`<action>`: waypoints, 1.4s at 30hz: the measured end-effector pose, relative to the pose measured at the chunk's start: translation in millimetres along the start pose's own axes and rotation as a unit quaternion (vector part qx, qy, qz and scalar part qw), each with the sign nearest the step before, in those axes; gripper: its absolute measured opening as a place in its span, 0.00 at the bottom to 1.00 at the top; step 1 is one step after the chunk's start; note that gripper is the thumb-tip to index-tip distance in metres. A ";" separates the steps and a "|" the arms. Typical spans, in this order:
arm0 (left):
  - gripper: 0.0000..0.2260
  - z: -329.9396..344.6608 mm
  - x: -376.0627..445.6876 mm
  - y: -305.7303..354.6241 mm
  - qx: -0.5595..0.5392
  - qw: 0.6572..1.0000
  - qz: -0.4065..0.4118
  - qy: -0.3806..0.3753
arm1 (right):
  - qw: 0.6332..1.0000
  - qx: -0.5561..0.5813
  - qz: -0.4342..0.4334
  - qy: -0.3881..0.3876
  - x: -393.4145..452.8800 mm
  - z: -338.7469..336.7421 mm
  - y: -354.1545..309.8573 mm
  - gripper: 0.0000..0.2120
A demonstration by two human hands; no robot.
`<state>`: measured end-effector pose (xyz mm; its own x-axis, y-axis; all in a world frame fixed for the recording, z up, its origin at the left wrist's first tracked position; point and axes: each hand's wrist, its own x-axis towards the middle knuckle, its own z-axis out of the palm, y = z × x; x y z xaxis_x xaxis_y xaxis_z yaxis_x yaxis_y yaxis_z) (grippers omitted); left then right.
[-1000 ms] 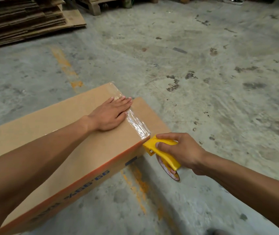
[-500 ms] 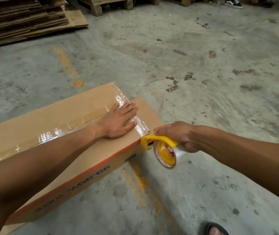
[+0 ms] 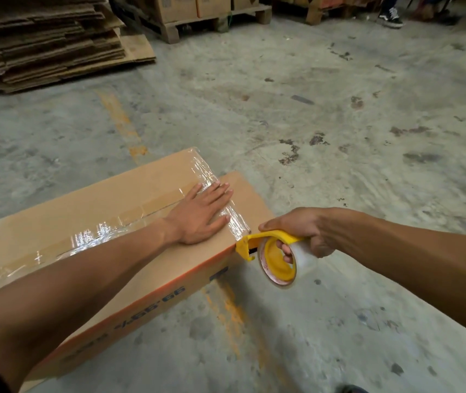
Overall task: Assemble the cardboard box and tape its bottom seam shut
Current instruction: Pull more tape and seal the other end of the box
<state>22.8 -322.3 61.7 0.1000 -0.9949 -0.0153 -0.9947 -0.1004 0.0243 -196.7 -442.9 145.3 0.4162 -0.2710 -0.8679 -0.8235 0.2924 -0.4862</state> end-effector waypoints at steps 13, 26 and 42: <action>0.29 0.8 -0.5 -4.8 -0.026 0.999 -0.023 -0.017 | 0.802 -0.578 -0.042 0.143 35.3 5.4 66.0 0.09; 0.22 -1.3 6.9 33.4 -0.038 0.993 0.089 0.065 | 0.855 -0.435 -0.161 0.232 42.3 -33.2 1.8 0.19; 0.13 10.3 23.8 81.4 -0.013 0.994 -0.080 0.075 | 0.867 -0.409 -0.154 0.240 26.5 -36.5 -23.1 0.21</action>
<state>-56.0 -354.0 53.0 0.2610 -0.9569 0.1278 -0.9651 -0.2554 0.0584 -180.7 -490.4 137.2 0.6189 -0.6280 -0.4718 -0.7809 -0.5570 -0.2829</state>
